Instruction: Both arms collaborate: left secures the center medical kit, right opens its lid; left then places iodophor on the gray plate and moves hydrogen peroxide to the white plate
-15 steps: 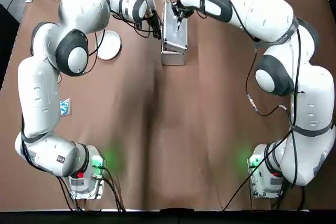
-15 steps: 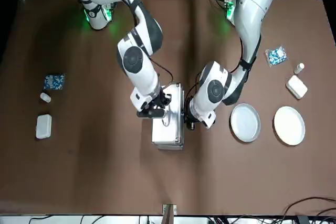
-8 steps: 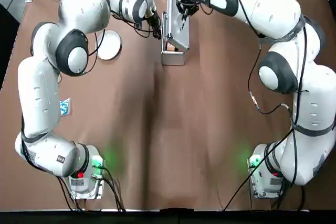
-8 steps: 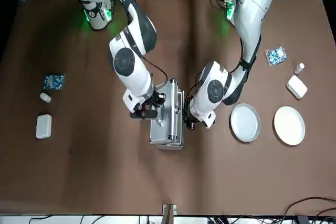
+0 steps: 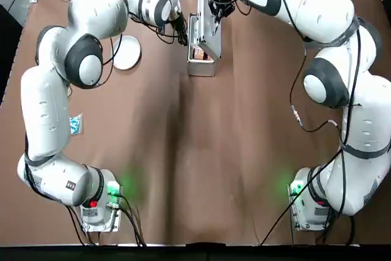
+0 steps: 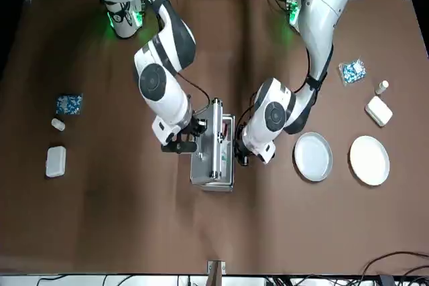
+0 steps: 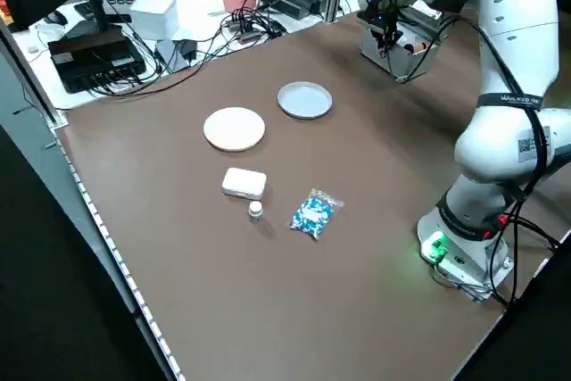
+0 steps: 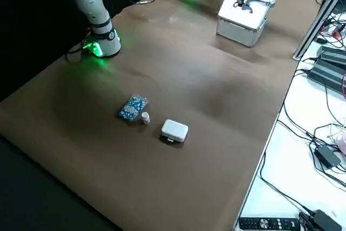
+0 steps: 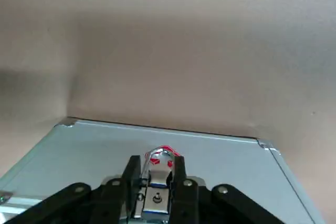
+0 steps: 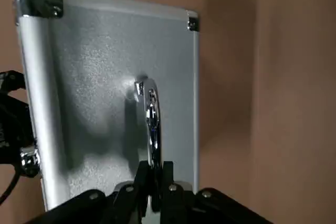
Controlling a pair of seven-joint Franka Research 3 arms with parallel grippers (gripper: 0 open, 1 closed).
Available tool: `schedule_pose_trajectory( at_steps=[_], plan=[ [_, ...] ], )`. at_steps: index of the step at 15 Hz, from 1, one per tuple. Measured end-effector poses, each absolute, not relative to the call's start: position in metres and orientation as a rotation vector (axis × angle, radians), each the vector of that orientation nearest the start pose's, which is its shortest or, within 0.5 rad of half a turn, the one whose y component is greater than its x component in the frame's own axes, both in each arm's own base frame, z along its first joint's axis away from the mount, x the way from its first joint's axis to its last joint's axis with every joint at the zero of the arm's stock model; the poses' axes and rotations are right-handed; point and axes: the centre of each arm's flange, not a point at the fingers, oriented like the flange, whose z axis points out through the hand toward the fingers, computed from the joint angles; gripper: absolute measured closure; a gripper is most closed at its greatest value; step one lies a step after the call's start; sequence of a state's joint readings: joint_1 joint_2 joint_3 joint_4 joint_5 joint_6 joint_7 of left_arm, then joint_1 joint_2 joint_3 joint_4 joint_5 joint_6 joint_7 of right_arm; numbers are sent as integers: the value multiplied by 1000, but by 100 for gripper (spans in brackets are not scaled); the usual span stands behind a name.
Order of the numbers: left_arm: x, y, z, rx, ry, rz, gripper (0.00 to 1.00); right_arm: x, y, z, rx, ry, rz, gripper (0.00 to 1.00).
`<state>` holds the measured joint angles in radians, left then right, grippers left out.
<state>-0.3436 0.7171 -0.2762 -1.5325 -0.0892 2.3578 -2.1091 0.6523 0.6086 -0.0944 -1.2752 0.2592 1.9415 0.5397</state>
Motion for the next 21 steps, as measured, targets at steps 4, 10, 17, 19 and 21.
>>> schedule_pose_trajectory(
  at_steps=[4,10,17,19,21],
  plan=[
    [606,-392,258,2027,2142,-313,70,609,398,407,-2960,75,119,87],
    [606,-392,258,2027,2144,-312,70,617,367,398,-2955,26,189,87],
    [606,-391,257,2028,2144,-312,70,625,344,343,-2977,-74,259,68],
    [606,-391,257,2031,2144,-309,70,628,340,319,-2986,-106,284,61],
    [606,-391,257,2031,2144,-309,70,630,335,313,-2991,-118,302,43]
  ],
)
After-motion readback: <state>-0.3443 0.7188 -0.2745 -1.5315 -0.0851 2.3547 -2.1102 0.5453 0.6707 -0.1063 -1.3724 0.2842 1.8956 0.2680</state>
